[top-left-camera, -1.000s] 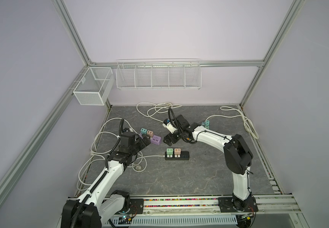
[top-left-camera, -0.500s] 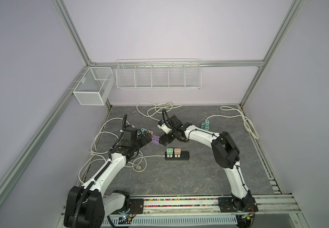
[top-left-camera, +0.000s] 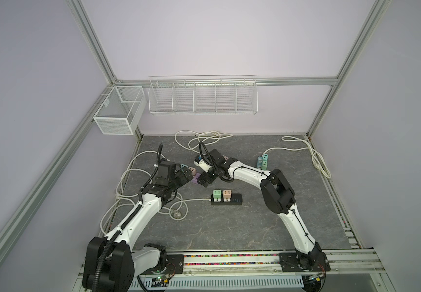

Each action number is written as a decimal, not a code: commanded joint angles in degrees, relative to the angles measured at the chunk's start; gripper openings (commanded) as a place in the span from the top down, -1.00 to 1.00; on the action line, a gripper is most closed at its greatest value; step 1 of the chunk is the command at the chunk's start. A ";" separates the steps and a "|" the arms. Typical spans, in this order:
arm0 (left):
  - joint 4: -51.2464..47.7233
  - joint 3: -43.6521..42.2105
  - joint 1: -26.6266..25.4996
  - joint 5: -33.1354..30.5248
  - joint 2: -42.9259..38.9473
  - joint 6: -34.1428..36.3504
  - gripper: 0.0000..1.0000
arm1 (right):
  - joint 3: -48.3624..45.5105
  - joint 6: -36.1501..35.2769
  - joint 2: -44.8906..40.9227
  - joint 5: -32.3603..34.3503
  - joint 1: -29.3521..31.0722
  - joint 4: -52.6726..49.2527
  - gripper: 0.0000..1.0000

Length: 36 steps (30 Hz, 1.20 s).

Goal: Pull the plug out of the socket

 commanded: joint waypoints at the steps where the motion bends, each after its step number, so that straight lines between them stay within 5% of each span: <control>1: -1.21 1.32 -0.14 -1.89 -1.03 0.33 -0.99 | 2.42 -3.66 1.81 -0.06 0.67 -2.23 -0.83; 17: -2.51 0.93 -0.11 -4.60 -3.61 -0.20 -0.99 | 8.38 -7.64 6.14 -0.48 1.11 -6.91 -0.51; 26: -2.50 1.31 -0.09 -4.26 -3.54 -1.54 -0.99 | 8.26 -9.59 5.37 -0.50 1.26 -8.45 -0.16; 36: -2.37 0.71 -0.14 -3.13 -4.85 -3.94 -0.99 | -1.10 -12.09 -2.57 1.83 0.77 -6.25 0.03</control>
